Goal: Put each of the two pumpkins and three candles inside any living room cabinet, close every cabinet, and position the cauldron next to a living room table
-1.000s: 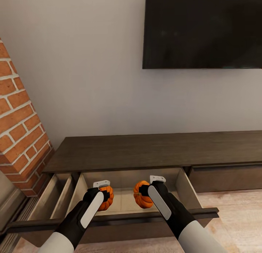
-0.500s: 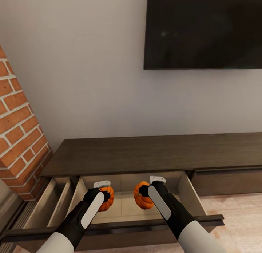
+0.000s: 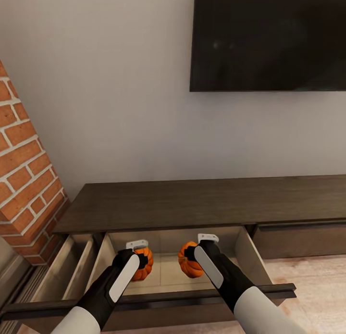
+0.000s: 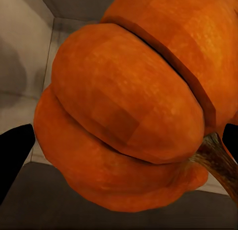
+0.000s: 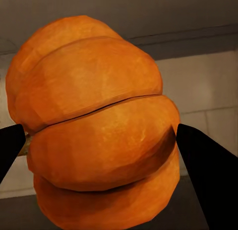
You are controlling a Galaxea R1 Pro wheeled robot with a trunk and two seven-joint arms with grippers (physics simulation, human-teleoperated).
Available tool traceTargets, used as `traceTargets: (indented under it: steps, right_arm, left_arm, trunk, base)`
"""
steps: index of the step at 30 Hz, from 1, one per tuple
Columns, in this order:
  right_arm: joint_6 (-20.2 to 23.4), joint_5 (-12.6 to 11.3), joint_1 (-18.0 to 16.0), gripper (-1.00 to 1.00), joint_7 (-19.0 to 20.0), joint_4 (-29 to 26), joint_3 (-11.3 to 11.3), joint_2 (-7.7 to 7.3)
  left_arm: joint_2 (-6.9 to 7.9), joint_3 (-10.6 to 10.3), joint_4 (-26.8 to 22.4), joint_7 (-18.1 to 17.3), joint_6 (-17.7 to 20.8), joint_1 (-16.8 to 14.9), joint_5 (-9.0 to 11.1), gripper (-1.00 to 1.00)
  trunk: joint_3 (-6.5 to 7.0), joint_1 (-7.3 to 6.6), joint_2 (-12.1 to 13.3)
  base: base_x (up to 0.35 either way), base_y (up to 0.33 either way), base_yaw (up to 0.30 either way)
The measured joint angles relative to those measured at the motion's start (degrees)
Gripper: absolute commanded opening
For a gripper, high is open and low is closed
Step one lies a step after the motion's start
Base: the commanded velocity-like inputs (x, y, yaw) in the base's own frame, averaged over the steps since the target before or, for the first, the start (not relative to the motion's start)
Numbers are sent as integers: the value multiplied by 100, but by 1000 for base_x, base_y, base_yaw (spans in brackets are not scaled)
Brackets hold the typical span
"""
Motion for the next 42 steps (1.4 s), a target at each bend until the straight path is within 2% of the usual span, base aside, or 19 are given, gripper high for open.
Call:
traceTargets:
  steps: [2, 6, 13, 21, 28, 34, 42]
  right_arm:
    - [-12, 2, 0, -100, 2, 6, 17, 0]
    - [-307, -11, -1, -100, 9, 17, 32, 0]
    - [-370, -35, 0, -100, 38, 22, 34, 0]
    - [-424, -14, -8, -100, 42, 172, 32, -1]
    - [-692, -3, -26, -100, 281, 347, 31, 0]
    - [-797, -6, -26, -100, 290, 408, 31, -3]
    - [-806, -10, -27, -100, 289, 411, 32, 0]
  left_arm:
    - [-2, 1, 52, -4, -11, -3, 16, -100]
    - [2, 7, 76, -5, -13, -5, 13, -100]
    - [5, 14, 25, 1, -17, -5, 6, -100]
    - [6, 17, 13, -3, -10, -4, -12, -100]
    - [5, 10, 48, 2, -120, -4, -35, -100]
    - [5, 7, 56, 2, -173, -4, -40, -100]
    - [5, 8, 35, 2, -183, -5, -33, -100]
  trunk:
    - [0, 0, 0]
    - [0, 0, 0]
    - [0, 0, 0]
    - [-143, 175, -319]
    - [-269, 329, -600]
    - [-379, 343, -608]
    - [-380, 342, -609]
  base:
    - [0, 0, 0]
    - [0, 0, 0]
    - [0, 0, 0]
    - [0, 0, 0]
    - [0, 0, 0]
    - [0, 0, 0]
    - [22, 0, 0]
